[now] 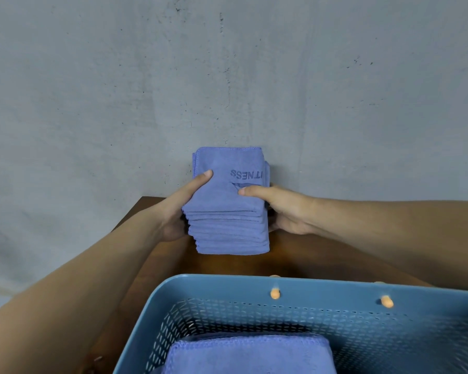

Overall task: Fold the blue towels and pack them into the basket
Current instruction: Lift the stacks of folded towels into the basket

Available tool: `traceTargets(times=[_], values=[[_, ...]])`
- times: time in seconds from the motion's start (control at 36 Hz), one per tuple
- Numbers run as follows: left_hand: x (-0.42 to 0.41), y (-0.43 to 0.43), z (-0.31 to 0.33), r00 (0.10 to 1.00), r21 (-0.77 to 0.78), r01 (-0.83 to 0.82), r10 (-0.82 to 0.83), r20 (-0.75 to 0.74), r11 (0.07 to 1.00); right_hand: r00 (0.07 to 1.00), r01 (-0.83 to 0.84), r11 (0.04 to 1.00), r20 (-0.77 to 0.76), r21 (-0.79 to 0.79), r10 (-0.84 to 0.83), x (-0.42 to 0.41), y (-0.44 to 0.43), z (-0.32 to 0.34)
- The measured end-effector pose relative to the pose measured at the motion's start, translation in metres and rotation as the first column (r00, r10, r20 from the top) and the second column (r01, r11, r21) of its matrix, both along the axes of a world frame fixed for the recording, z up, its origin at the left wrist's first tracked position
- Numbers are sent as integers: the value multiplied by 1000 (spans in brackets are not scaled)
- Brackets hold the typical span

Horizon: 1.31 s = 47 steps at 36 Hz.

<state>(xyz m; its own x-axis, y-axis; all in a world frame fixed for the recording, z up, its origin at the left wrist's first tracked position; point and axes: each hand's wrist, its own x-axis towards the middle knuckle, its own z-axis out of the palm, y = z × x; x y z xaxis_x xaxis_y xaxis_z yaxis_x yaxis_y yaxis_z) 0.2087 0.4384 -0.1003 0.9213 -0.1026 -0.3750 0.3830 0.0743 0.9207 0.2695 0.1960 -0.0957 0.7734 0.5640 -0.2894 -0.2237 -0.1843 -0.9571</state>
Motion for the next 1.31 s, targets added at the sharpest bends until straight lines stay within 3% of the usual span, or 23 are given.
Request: traceTargets(times=[0.5,0.69,0.86,1.11,1.31], values=[[8,10,6,992,66,37,-29,-125,997,1000,-26,993,0,114,26,7,-6,-18],[-11,-2,11,995,79,-34,27,91,996,999,-37,992,42,121,32,3,-2,-3],[-30,-24,63,952,103,-67,33,306,992,991,2,994,136,112,-17,-18,-13,55],[-99,-84,182,902,186,-31,-53,428,982,951,69,991,293,111,-99,-90,-79,179],[-173,-153,231,882,218,-39,-70,467,975,932,112,990,337,83,-134,-181,-150,231]])
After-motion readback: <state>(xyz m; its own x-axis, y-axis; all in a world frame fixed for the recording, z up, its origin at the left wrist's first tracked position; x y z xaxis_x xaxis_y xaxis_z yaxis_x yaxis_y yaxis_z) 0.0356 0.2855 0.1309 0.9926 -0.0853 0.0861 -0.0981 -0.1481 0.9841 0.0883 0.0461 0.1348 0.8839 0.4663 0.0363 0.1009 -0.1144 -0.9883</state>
